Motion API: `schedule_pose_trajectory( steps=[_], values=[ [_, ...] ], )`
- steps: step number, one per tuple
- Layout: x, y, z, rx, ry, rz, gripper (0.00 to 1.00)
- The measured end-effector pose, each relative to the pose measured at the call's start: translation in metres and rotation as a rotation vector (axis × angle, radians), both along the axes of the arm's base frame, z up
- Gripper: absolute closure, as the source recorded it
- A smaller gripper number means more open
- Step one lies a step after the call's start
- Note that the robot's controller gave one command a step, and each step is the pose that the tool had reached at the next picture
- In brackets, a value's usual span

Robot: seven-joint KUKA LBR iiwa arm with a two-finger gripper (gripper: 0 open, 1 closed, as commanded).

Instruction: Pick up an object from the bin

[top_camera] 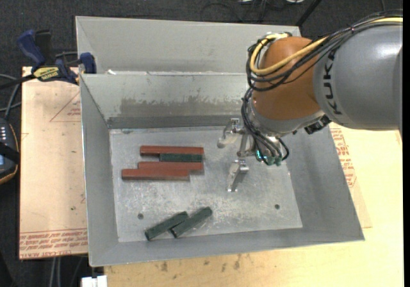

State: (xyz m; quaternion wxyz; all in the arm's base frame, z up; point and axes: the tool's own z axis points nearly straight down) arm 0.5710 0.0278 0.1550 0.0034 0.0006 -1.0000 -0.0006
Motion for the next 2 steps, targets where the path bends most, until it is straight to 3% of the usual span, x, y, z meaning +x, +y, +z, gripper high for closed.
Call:
schedule_pose_trajectory(
  steps=[1, 2],
  values=[
    [0.002, 0.0, 0.004, 0.0, -0.007, -0.001, 0.0],
    [0.07, 0.057, -0.077, 0.0, -0.018, 0.094, 1.0]
  ],
)
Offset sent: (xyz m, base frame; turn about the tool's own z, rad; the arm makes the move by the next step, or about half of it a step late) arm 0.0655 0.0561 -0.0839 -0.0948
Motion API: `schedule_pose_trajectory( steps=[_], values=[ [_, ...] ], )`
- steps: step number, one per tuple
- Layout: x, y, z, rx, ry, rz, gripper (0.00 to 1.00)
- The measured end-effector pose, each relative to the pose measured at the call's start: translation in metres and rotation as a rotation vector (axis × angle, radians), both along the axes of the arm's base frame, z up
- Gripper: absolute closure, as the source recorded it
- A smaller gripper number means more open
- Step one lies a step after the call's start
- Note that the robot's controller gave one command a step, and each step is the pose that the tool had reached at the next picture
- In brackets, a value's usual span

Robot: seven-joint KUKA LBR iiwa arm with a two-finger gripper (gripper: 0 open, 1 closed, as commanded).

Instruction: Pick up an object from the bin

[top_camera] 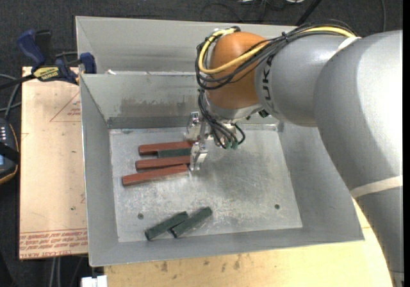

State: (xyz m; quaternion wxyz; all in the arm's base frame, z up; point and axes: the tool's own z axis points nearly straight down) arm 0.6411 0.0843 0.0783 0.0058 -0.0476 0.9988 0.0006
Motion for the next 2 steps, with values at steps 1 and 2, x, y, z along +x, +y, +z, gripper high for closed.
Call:
schedule_pose_trajectory(
  steps=[1, 2],
  values=[
    [0.0, 0.0, 0.0, 0.0, 0.0, 0.0, 1.0],
    [-0.017, 0.027, 0.138, -0.001, 0.008, 0.045, 1.0]
  ],
)
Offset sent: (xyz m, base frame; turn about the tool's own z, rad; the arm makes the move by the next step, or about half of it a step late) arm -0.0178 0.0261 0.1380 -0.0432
